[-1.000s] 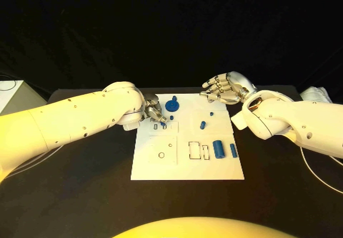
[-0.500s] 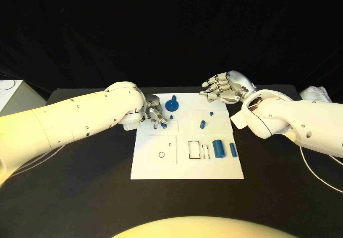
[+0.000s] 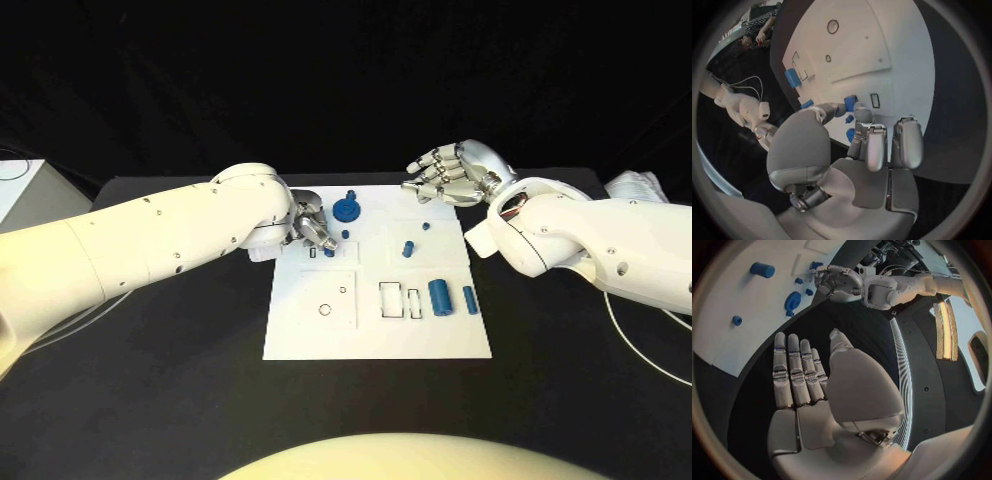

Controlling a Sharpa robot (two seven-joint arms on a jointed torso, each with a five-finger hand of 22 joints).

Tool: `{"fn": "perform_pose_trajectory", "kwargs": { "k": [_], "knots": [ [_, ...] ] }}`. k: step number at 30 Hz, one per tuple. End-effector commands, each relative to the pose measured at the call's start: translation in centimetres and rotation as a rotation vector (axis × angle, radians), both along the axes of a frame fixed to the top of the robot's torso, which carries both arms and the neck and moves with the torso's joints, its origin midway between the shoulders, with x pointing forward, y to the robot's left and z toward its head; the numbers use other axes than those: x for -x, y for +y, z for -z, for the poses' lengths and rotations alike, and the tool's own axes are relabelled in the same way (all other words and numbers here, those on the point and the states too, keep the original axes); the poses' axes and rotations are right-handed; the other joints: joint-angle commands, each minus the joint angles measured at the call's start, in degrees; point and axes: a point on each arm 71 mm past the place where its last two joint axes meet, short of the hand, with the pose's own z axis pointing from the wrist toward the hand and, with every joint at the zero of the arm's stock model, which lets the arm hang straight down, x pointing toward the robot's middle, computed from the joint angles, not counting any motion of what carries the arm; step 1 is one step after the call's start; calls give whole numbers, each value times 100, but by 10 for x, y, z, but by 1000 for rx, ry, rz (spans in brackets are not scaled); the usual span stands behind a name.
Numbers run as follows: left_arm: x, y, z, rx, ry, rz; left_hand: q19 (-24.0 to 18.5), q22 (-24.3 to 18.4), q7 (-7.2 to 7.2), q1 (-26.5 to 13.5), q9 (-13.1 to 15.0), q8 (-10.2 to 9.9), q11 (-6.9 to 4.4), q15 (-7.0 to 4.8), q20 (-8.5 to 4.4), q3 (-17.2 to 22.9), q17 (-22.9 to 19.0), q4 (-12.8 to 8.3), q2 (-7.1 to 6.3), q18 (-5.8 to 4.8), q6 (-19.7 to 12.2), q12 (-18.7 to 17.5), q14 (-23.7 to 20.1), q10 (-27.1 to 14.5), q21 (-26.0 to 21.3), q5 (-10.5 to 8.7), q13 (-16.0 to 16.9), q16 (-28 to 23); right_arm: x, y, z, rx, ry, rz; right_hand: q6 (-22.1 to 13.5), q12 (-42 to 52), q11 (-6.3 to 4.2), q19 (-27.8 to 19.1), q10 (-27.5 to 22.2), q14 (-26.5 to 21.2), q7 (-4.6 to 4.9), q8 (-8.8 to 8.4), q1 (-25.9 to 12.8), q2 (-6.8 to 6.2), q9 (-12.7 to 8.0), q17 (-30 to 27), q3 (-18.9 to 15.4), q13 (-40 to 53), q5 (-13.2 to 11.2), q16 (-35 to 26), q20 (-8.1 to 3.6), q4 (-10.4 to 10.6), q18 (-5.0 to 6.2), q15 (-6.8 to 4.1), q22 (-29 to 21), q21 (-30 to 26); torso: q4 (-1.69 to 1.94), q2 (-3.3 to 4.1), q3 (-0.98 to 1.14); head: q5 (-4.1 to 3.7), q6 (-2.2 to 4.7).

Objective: Assemble the parts on the task board

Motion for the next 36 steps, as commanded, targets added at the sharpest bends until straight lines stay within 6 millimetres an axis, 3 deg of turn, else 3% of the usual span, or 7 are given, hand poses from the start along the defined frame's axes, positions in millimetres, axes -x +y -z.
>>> {"fn": "perform_pose_trajectory", "kwargs": {
  "k": [1,19,36],
  "knots": [
    [3,-3,2,-9,22,37,30,-2,5,25,6,1,-36,-36,-1,1276,1056,-1313,40,-30,29,-14,478,10,17,14,9,18,0,1,0,-2,-3,-18,-38,-38,52,-3,-5,16,256,-23,-45,7,-7,-9,31,-4,39,-28,34,-7,29,24,-5,-19,-4,-2,3,-12,-2],
    [1,-2,2,-7,16,29,24,-9,6,35,7,-2,-35,-35,-2,1277,1034,-1325,34,-29,28,-16,470,5,14,9,12,7,0,1,0,-1,-2,-20,-38,-39,53,-6,-7,17,258,-26,-50,6,-11,-17,34,-15,40,-36,36,-8,29,26,-19,-19,1,1,4,-18,-11],
    [-2,-5,11,-34,52,31,19,-14,10,42,9,-7,-32,-33,-2,1279,1028,-1327,40,-28,25,-22,468,-2,11,3,8,3,0,2,0,-1,0,-21,-39,-39,54,-7,-8,17,259,-27,-52,6,-13,-21,36,-22,40,-41,37,-9,29,26,-27,-19,-11,2,9,-15,-72]
  ]
}}
